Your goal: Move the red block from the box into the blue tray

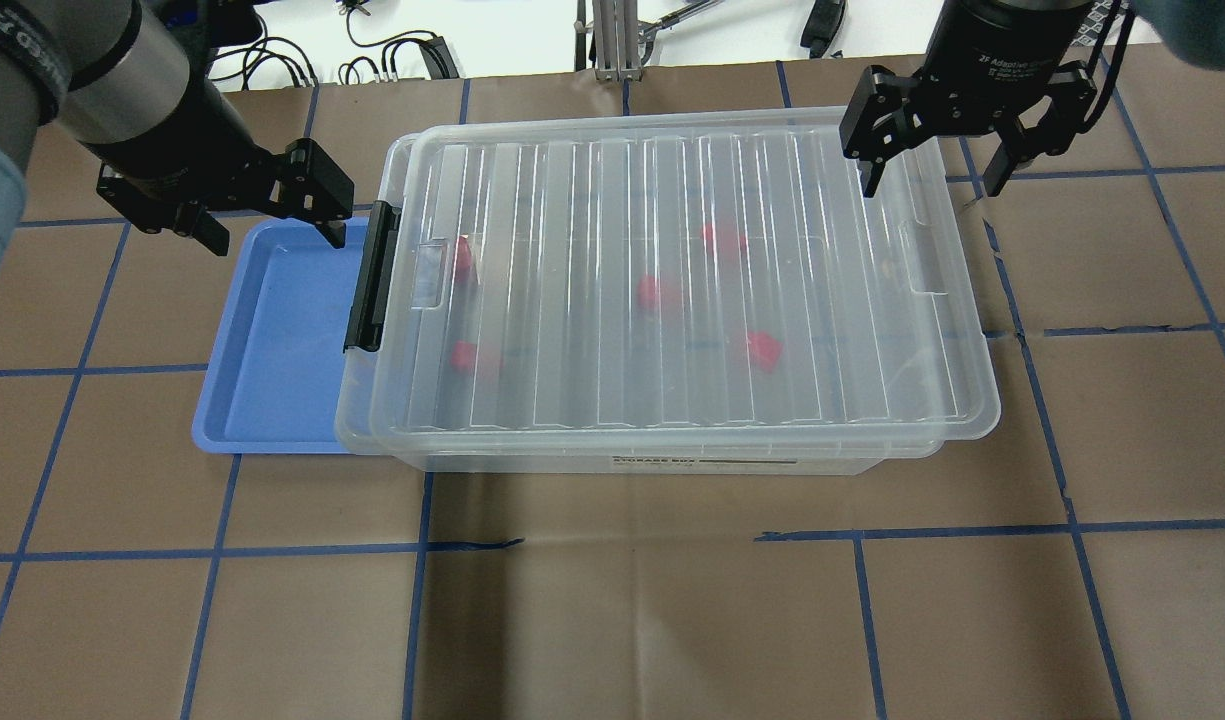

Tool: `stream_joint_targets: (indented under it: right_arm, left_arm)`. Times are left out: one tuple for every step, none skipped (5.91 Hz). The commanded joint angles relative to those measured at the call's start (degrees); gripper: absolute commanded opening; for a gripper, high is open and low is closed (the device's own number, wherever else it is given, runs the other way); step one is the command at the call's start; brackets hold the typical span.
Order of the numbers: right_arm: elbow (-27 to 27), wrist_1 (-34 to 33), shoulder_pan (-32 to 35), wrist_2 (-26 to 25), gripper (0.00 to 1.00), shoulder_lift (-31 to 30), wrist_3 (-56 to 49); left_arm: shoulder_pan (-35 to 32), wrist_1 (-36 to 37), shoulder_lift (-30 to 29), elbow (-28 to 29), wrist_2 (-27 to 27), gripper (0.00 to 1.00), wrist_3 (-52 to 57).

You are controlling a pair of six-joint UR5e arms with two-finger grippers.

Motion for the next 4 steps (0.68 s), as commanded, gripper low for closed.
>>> stream_joint_targets:
  right_arm:
    - [0.0, 0.0, 0.0, 0.0, 1.0, 0.0, 0.0]
    - [0.0, -0.1, 0.0, 0.0, 1.0, 0.0, 0.0]
    - [0.0, -0.1, 0.0, 0.0, 1.0, 0.0, -0.1]
    - [0.0, -0.1, -0.6, 0.0, 1.0, 0.0, -0.1]
  left_arm:
    - [0.0, 0.0, 0.0, 0.0, -0.1, 0.98, 0.1]
    - [0.0, 0.0, 0.1, 0.0, 0.1, 0.98, 0.1]
    - [0.0, 0.0, 0.1, 0.0, 0.1, 0.98, 0.1]
    - [0.1, 0.0, 0.1, 0.0, 0.1, 0.98, 0.1]
